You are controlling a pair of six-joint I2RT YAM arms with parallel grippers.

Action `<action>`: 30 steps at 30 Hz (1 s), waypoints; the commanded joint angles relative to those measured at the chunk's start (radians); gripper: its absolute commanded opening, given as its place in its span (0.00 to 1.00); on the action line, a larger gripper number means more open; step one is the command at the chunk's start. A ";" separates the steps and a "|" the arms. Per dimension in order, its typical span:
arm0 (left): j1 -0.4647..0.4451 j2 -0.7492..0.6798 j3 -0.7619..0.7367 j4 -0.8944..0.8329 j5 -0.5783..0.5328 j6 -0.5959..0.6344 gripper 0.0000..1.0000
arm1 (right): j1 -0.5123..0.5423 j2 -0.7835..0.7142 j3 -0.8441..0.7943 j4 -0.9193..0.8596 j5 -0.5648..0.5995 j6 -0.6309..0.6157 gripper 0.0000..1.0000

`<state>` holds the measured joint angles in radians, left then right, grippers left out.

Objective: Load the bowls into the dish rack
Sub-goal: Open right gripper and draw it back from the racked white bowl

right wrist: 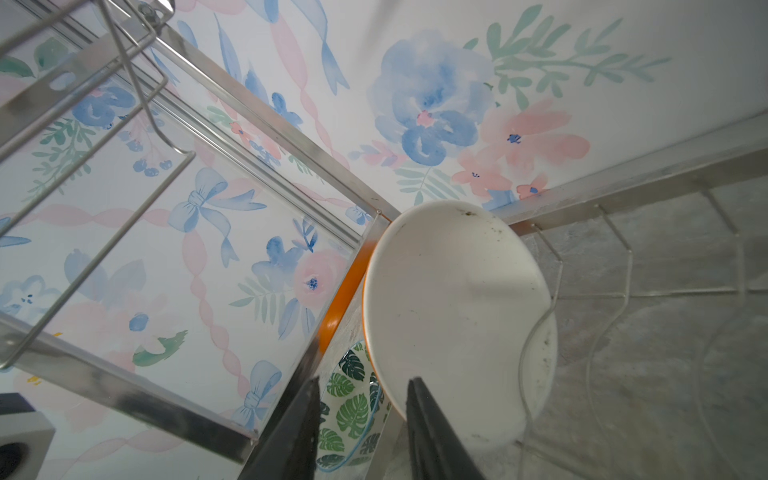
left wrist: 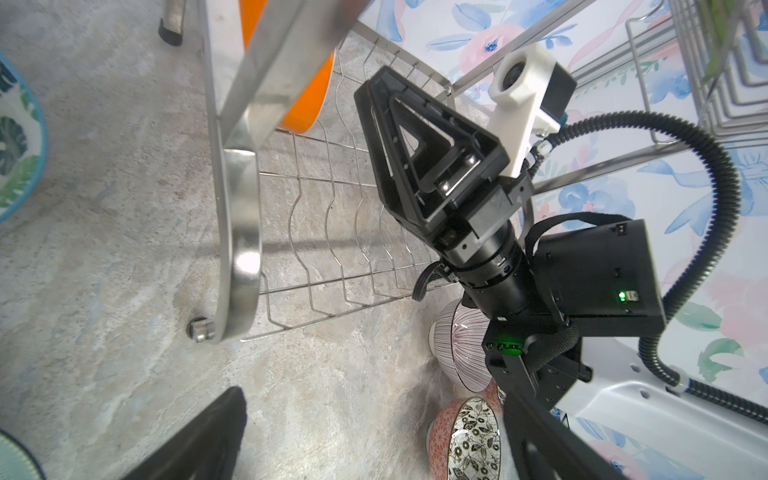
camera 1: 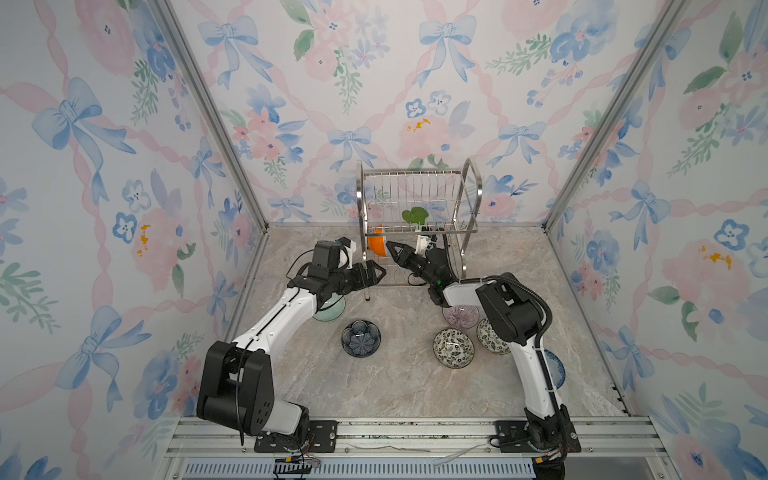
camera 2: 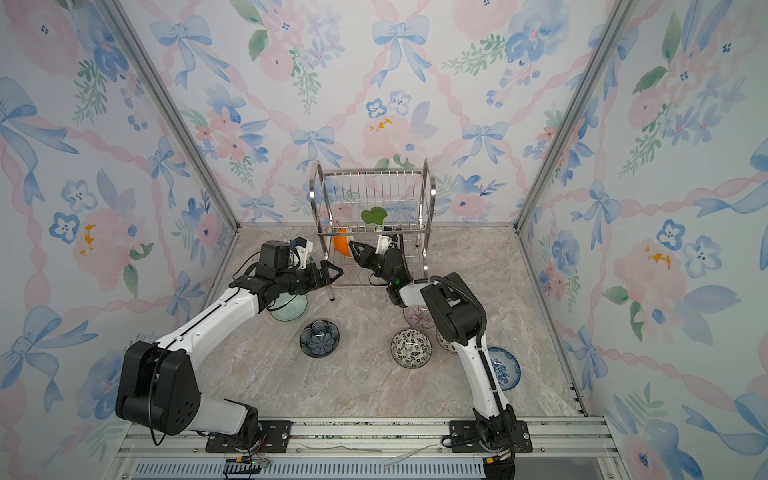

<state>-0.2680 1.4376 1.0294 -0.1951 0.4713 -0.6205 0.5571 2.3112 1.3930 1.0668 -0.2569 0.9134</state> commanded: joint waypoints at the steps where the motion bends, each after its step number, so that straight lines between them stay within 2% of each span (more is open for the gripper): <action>1: -0.007 -0.036 -0.021 0.014 0.012 0.021 0.98 | 0.003 -0.057 -0.034 0.048 0.016 -0.026 0.38; 7: -0.008 -0.060 -0.040 0.014 0.015 0.021 0.98 | 0.016 -0.083 -0.088 0.066 0.026 -0.040 0.40; 12: -0.008 -0.083 -0.058 0.014 0.015 0.016 0.98 | 0.024 -0.109 -0.127 0.086 0.033 -0.045 0.47; 18: -0.009 -0.109 -0.081 0.013 0.013 0.010 0.98 | 0.026 -0.147 -0.190 0.117 0.047 -0.048 0.50; 30: -0.017 -0.147 -0.099 0.012 0.012 0.001 0.98 | 0.056 -0.253 -0.351 0.124 0.104 -0.095 0.64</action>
<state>-0.2771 1.3209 0.9478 -0.1879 0.4713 -0.6212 0.6010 2.1098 1.0763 1.1568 -0.1879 0.8570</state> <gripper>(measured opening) 0.980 0.638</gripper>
